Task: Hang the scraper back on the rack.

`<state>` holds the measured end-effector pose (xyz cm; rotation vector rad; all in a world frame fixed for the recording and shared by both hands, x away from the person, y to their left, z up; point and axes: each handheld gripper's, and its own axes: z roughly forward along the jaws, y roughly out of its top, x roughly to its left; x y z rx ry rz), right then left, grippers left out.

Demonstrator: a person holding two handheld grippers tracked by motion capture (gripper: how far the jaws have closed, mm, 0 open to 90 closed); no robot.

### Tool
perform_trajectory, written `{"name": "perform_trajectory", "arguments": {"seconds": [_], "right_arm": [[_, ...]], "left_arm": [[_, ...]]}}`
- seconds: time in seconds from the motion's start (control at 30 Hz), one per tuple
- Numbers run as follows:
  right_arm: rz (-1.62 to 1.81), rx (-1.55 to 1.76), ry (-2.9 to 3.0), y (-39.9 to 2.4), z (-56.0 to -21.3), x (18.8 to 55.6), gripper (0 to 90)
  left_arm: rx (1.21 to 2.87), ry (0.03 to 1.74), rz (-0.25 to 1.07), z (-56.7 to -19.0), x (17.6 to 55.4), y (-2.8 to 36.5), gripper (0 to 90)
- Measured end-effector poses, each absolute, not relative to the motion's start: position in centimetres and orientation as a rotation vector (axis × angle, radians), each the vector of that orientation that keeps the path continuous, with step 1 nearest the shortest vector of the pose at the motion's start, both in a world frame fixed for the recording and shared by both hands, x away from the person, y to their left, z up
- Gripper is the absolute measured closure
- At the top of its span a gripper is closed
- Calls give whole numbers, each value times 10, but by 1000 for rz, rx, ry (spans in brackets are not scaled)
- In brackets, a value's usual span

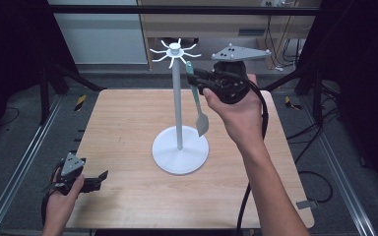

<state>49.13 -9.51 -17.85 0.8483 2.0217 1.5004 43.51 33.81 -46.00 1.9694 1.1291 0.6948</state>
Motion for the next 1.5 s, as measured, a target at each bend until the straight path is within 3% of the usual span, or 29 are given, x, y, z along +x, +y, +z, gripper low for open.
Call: {"name": "perform_trajectory", "arguments": {"seconds": [1.1,1.5], "right_arm": [[1469,850,2009,-86,-183,494,734],[1437,878,2022,-97,-191,488,654]], "left_arm": [[1990,1109,692,-460,436,336,47],[1966,1143,712,-459,436,339,41]]}}
